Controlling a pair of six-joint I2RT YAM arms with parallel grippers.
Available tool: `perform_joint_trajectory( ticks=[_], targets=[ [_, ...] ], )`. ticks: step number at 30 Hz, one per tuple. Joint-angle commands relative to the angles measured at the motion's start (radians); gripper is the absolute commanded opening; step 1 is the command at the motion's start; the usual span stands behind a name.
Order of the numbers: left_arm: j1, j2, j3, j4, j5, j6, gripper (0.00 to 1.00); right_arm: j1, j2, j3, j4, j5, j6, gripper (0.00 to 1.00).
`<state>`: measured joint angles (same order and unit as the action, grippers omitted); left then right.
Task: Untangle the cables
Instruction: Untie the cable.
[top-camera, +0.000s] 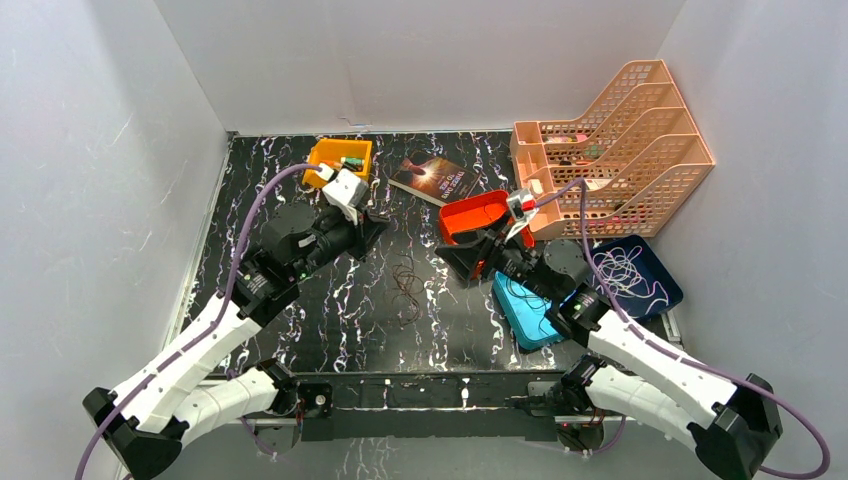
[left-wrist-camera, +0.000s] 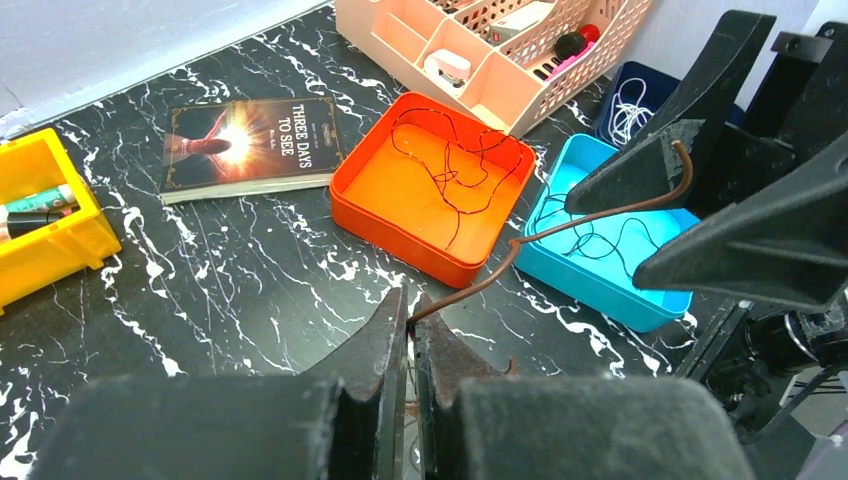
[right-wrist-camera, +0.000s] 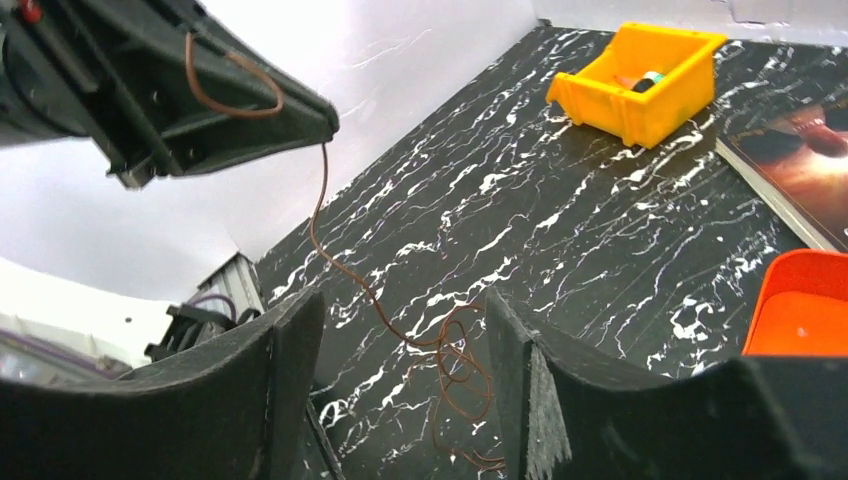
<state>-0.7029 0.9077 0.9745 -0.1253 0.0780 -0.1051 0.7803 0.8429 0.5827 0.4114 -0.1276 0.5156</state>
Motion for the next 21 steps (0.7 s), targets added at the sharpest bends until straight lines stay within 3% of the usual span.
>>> perform_joint_trajectory(
  ticks=[1,5,13,14,18,21],
  targets=[
    [0.003,-0.006,0.066,-0.028,0.003,-0.033,0.00,0.001,0.022,-0.013,0.204,-0.141,-0.102,0.70],
    [0.003,0.011,0.103,-0.053,-0.002,-0.038,0.00,0.003,0.137,0.023,0.298,-0.273,-0.118,0.74],
    [0.003,0.022,0.140,-0.067,0.029,-0.050,0.00,0.033,0.369,0.109,0.419,-0.289,-0.113,0.74],
    [0.004,0.025,0.150,-0.072,0.034,-0.052,0.00,0.036,0.396,0.117,0.446,-0.279,-0.101,0.72],
    [0.003,0.040,0.229,-0.091,0.050,-0.065,0.00,0.037,0.517,0.095,0.640,-0.228,0.020,0.43],
    [0.003,0.089,0.374,-0.116,0.098,-0.073,0.00,0.036,0.594,0.085,0.738,-0.194,0.094,0.35]
  ],
)
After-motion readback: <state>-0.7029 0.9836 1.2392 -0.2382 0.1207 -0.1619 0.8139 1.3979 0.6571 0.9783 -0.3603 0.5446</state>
